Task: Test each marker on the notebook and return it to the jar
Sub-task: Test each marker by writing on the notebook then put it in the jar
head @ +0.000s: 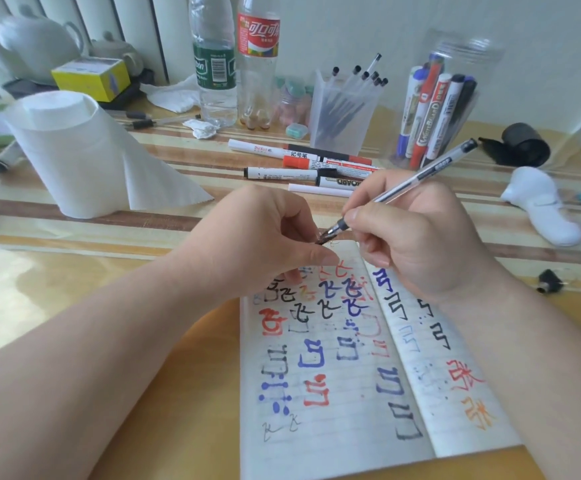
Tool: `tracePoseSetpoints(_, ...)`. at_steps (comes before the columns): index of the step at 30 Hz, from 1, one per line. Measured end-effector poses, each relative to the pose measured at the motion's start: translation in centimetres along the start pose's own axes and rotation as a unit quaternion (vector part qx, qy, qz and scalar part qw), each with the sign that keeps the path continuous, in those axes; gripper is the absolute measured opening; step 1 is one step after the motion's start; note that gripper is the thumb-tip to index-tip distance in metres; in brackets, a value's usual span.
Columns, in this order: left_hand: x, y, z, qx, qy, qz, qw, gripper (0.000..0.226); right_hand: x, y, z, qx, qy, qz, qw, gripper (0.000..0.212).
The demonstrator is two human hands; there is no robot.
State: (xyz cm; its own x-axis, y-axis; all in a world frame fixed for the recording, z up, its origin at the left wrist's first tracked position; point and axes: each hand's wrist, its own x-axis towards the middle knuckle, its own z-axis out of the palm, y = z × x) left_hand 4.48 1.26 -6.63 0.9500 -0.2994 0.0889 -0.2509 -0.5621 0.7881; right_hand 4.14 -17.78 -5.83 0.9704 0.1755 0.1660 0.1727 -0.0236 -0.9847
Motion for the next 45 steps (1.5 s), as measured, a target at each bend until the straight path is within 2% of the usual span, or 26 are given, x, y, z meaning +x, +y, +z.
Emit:
tracePoseSetpoints(4,-0.2,0.1,0.1,0.010,-0.003,0.009,1.000,0.025,-0.2,0.2,-0.2,-0.045,-0.063,0.018,0.997,0.007)
tracePoseSetpoints(9,-0.6,0.2,0.3,0.013,0.024,0.006,1.000,0.029,-0.3,0.0,-0.6,-0.035,-0.071,0.043,0.996,0.009)
tracePoseSetpoints(13,-0.9,0.1,0.5,0.066,0.060,0.035,0.995,0.033,-0.2,0.2,-0.2,-0.022,-0.061,0.075,0.995,0.028)
tracePoseSetpoints(16,-1.1,0.1,0.6,0.090,0.073,0.055,0.992,0.036,0.0,0.2,0.0,-0.069,-0.048,0.074,0.994,0.041)
tracePoseSetpoints(19,-0.9,0.0,0.6,0.083,0.060,0.042,0.994,0.033,-0.1,0.5,0.1,-0.125,-0.034,0.044,0.991,0.048)
tracePoseSetpoints(21,-0.6,-0.2,0.6,0.066,0.054,0.034,0.996,0.030,-0.1,0.3,0.2,-0.120,-0.021,0.021,0.992,0.039)
tracePoseSetpoints(24,-0.2,-0.4,0.6,0.035,0.043,0.016,0.998,0.028,0.1,-0.1,-0.2,0.035,0.007,0.014,0.999,0.015)
tracePoseSetpoints(26,0.0,-0.6,0.6,0.012,0.035,0.005,0.999,0.028,0.3,-0.4,-0.8,0.110,0.039,-0.001,0.993,0.010)
tracePoseSetpoints(28,0.1,-0.8,0.6,0.006,0.038,0.007,0.999,0.026,0.3,-0.4,-1.1,0.108,0.062,-0.028,0.992,0.013)
tracePoseSetpoints(31,0.1,-0.9,0.8,0.010,0.044,0.012,0.999,0.022,0.0,-0.3,-0.7,0.045,0.070,-0.068,0.994,0.017)
tracePoseSetpoints(32,0.2,-0.9,0.8,0.006,0.046,0.012,0.999,0.027,0.0,-0.4,-0.6,0.027,0.075,-0.080,0.994,0.018)
tracePoseSetpoints(35,0.2,-1.0,0.7,0.017,0.069,0.008,0.997,0.072,0.2,-1.5,-0.7,-0.005,0.110,-0.115,0.987,0.013)
tracePoseSetpoints(36,0.1,-1.0,0.7,0.029,0.075,0.005,0.997,0.076,0.3,-2.1,-0.8,-0.012,0.127,-0.127,0.984,0.011)
tracePoseSetpoints(41,-0.1,-1.0,1.0,0.045,0.068,0.002,0.997,0.037,2.6,-5.6,-1.8,-0.068,0.211,-0.202,0.954,0.011)
tracePoseSetpoints(45,-0.1,-0.9,1.0,0.048,0.061,0.015,0.997,0.036,7.1,-7.5,-2.5,-0.119,0.265,-0.203,0.935,0.010)
